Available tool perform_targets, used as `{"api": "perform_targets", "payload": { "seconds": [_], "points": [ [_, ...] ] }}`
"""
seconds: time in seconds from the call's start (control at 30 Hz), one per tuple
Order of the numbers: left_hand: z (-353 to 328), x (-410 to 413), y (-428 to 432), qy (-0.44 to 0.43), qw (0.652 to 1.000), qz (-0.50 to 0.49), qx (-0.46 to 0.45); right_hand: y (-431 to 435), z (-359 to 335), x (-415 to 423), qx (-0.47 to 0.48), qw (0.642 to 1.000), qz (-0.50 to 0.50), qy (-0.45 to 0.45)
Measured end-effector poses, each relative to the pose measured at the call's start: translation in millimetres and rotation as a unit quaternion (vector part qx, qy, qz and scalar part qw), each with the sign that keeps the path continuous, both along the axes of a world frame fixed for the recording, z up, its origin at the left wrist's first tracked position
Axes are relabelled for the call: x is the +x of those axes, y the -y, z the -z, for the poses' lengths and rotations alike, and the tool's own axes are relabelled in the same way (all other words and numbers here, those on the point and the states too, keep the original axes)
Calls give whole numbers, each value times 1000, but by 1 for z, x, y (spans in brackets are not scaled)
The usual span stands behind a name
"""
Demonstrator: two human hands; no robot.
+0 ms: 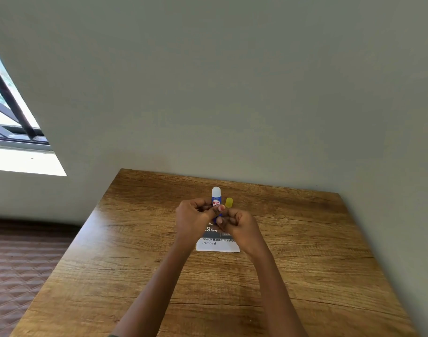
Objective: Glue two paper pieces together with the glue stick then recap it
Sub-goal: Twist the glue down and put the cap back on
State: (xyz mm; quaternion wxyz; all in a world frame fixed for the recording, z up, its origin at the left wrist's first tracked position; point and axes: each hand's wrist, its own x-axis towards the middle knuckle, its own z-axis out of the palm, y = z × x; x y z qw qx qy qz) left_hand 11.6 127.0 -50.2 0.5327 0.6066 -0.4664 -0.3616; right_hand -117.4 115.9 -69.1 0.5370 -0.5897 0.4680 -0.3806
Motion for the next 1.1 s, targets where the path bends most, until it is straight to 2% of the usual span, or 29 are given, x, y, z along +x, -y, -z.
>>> {"api": "perform_targets", "payload": {
  "seconds": [0.2, 0.27, 0.33, 0.47, 0.57, 0.67, 0.77, 0.93, 1.0, 1.1],
  "points": [
    [-5, -5, 0, -2, 1000, 16, 2, 0, 1, 3, -45, 990, 101, -88],
    [-7, -5, 1, -9, 1000, 20, -4, 1, 1, 2, -41, 989, 117, -79],
    [-7, -3, 4, -3, 1000, 27, -8, 2, 2, -1, -14, 995, 89, -31],
    [-6, -2, 4, 9, 999, 38, -12, -2, 2, -2, 30, 997, -41, 59],
    [-6, 0, 4, 32, 998, 42, -21, -4, 0, -4, 48, 991, -71, 107],
    [-8, 1, 5, 52, 997, 50, -27, -4, -1, -3, 28, 997, -33, 67],
    [-12, -1, 4, 55, 997, 52, -20, -5, -3, 3, -13, 998, 60, -2],
    [-12, -2, 3, 63, 997, 45, -19, -10, -5, 14, -103, 970, 186, -120],
    [-11, -1, 4, 67, 997, 43, -24, -9, -4, 15, -92, 971, 180, -127],
    [-12, 3, 4, 71, 996, 46, -28, -3, -4, 6, -9, 998, 56, -41]
  ]
}}
